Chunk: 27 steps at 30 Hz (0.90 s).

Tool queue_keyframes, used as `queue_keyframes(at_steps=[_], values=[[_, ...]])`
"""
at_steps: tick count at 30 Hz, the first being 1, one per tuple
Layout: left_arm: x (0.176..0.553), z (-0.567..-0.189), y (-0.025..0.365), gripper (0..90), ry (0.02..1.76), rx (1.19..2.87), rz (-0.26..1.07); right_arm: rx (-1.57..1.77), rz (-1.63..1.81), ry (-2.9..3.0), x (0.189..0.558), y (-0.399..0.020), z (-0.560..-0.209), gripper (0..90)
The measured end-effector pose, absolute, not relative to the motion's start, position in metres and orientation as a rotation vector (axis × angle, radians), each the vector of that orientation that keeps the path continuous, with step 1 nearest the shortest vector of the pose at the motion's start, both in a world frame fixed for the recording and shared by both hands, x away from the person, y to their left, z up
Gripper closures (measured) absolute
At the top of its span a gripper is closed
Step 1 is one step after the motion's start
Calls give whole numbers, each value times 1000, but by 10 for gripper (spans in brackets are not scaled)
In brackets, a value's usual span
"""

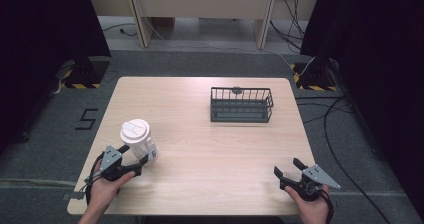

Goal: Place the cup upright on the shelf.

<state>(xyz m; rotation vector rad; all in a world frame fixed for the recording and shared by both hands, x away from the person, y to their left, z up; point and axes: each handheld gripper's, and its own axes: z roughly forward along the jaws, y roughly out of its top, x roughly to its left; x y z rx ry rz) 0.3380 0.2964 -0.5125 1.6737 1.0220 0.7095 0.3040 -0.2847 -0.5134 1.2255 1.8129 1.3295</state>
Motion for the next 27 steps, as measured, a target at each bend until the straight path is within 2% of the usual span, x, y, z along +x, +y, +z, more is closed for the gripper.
queue_keyframes(at_steps=[12, 27], values=[[353, -513, 289, 143, 1007, 1666, 692, 1231, 1329, 1818, 304, -284, -513, 179], [354, -516, 289, 177, 957, 1665, 689, 1229, 1320, 1827, 304, -283, -513, 180]])
